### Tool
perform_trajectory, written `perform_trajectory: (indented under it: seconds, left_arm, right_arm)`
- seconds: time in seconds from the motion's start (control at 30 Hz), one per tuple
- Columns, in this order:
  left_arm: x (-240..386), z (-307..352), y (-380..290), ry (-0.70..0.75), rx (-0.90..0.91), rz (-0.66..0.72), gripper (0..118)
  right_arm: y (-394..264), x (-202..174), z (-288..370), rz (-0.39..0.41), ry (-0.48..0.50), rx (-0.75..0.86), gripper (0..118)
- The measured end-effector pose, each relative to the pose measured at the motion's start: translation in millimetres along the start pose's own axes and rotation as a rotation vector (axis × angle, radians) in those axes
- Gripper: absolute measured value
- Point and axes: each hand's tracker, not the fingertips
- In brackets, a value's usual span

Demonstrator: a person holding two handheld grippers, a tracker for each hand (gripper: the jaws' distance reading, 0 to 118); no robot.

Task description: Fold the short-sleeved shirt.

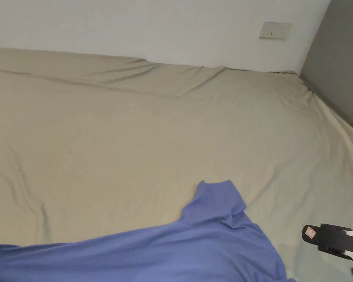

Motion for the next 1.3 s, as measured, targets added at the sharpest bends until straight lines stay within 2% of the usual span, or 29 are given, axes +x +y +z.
perform_trajectory:
  seconds: [0.03,0.07,0.1,0.13,0.17,0.23,0.27,0.37,0.43,0.47,0.5,0.53,0.57,0.6,0.67,0.7,0.77,0.83,0.97,1.1,1.3]
  left_arm:
    - [0.4,-7.0,0.4,0.013,-0.01,0.013,4]
    - [2.9,-11.6,1.6,0.015,-0.002,0.016,4]
    - [5.1,-14.5,3.2,0.014,-0.001,0.022,4]
    - [7.2,-18.4,6.2,0.008,-0.001,0.029,4]
    - [9.0,-22.4,9.1,-0.001,-0.001,0.032,4]
    - [16.1,-27.6,14.9,-0.006,0.002,0.028,5]
    - [19.5,-29.9,17.5,-0.009,0.001,0.021,4]
    - [23.4,-34.2,22.7,-0.011,0.007,0.004,4]
    - [22.1,-35.8,24.5,-0.015,0.005,0.008,4]
    - [21.4,-36.4,26.0,-0.017,0.005,0.009,4]
    - [21.1,-36.9,27.2,-0.016,0.005,0.006,5]
    - [20.4,-37.6,28.5,-0.013,0.008,0.003,4]
    - [18.2,-39.2,28.3,-0.013,0.008,0.002,4]
    - [17.5,-40.4,29.7,-0.015,0.009,0.001,4]
    - [16.8,-42.1,33.3,-0.013,0.01,0.006,4]
    - [16.9,-41.8,32.5,-0.015,0.011,0.01,4]
    - [16.4,-36.8,34.5,-0.019,0.024,0.01,4]
    - [16.0,-27.5,33.4,-0.022,0.04,-0.009,4]
    - [6.5,-6.8,29.9,-0.04,0.051,-0.04,4]
    - [2.2,15.5,17.3,-0.019,0.052,-0.078,4]
    - [-3.1,51.0,-30.4,-0.073,0.023,-0.077,5]
  right_arm:
    - [3.5,-6.4,-9.6,0.038,-0.024,0.013,14]
    - [8.9,-12.9,-24.4,0.069,-0.007,0.0,23]
    - [14.3,-18.8,-38.3,0.084,0.005,-0.042,35]
    - [22.3,-26.9,-61.4,0.119,0.011,-0.098,53]
    - [28.0,-35.0,-84.6,0.169,0.009,-0.13,65]
    - [36.4,-48.5,-131.9,0.256,-0.054,-0.178,68]
    - [43.8,-37.6,-165.9,0.275,-0.073,-0.214,68]
    - [47.6,-33.3,-231.4,0.257,-0.093,-0.32,78]
    - [40.0,-26.3,-259.7,0.252,-0.129,-0.409,80]
    - [40.6,-32.8,-251.8,0.313,-0.12,-0.33,81]
    - [45.8,-40.2,-247.8,0.333,-0.135,-0.284,79]
    - [42.2,-45.0,-242.0,0.299,-0.163,-0.329,55]
    - [39.0,-46.5,-238.2,0.306,-0.159,-0.326,12]
    - [37.3,-45.2,-236.8,0.287,-0.082,-0.32,13]
    - [34.4,-45.4,-234.5,0.231,-0.098,-0.329,13]
    - [35.0,-42.7,-232.1,0.191,-0.071,-0.323,13]
    - [40.8,-37.7,-214.0,0.051,0.003,-0.262,13]
    - [45.9,-33.8,-186.3,-0.021,0.084,-0.185,13]
    - [54.6,-29.4,-115.4,-0.022,0.156,-0.088,13]
    - [47.5,-22.2,-52.6,-0.009,0.154,-0.056,13]
    - [-23.8,-24.9,33.2,-0.028,0.133,-0.019,13]
